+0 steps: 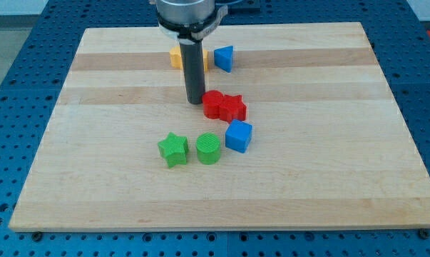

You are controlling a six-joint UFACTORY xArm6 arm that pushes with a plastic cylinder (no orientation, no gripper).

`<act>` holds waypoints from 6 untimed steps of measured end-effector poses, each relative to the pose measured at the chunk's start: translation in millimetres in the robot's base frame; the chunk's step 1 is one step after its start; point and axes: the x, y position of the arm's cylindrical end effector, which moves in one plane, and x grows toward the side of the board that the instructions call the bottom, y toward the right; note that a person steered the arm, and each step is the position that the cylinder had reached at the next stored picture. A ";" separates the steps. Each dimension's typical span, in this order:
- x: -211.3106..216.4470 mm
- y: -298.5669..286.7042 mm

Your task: Slide the blue triangle to the top

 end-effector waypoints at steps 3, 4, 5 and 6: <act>-79.6 36.5; -92.0 39.2; -67.5 22.0; -27.1 -1.3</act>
